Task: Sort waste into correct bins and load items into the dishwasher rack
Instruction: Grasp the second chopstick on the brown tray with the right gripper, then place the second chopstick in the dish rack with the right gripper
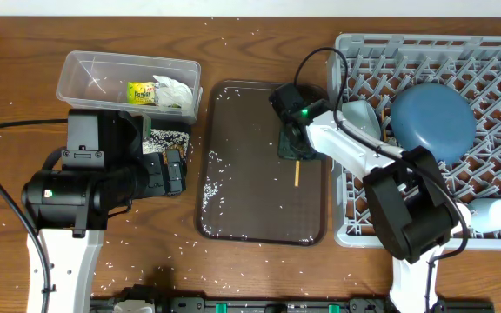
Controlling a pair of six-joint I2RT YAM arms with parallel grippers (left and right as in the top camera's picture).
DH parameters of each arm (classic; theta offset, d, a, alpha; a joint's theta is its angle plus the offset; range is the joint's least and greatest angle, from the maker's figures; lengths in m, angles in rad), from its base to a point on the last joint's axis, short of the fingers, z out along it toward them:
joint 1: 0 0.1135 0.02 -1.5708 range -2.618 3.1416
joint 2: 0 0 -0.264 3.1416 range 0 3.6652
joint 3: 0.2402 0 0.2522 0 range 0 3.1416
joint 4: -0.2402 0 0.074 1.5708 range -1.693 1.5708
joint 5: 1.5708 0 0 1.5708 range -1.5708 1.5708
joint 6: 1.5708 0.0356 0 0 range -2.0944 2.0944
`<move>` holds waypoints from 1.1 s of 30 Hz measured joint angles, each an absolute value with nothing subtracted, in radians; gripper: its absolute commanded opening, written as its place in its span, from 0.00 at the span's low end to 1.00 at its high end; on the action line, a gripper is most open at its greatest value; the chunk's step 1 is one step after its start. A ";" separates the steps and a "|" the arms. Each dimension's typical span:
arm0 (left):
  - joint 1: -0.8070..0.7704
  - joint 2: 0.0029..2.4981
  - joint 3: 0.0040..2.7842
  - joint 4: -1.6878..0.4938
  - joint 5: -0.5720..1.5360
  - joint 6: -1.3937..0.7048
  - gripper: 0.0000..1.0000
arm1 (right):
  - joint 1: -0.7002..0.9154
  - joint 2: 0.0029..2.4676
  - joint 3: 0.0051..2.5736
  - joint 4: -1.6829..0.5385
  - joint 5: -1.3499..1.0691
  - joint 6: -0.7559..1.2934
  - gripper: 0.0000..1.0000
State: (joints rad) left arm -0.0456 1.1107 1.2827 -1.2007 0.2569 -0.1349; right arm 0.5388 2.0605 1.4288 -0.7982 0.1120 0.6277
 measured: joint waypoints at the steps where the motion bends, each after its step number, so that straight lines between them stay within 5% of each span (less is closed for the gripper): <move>1: -0.046 1.111 1.283 -1.201 0.257 -0.135 0.98 | 0.539 2.050 1.431 -0.810 0.114 0.607 0.01; 14: -0.046 1.111 1.283 -1.201 0.257 -0.135 0.98 | 0.445 1.630 1.524 -0.938 0.271 0.319 0.01; 29: -0.046 1.111 1.283 -1.201 0.257 -0.135 0.98 | 0.057 1.776 1.522 -0.983 0.269 0.112 0.02; 31: -0.046 1.111 1.283 -1.201 0.257 -0.135 0.98 | 0.055 1.802 1.521 -0.984 0.258 0.098 0.16; 32: -0.046 1.111 1.283 -1.201 0.257 -0.135 0.98 | 0.056 1.812 1.521 -0.984 0.250 0.094 0.40; 33: -0.046 1.111 1.283 -1.201 0.257 -0.135 0.98 | 0.057 1.821 1.521 -0.985 0.246 0.093 0.49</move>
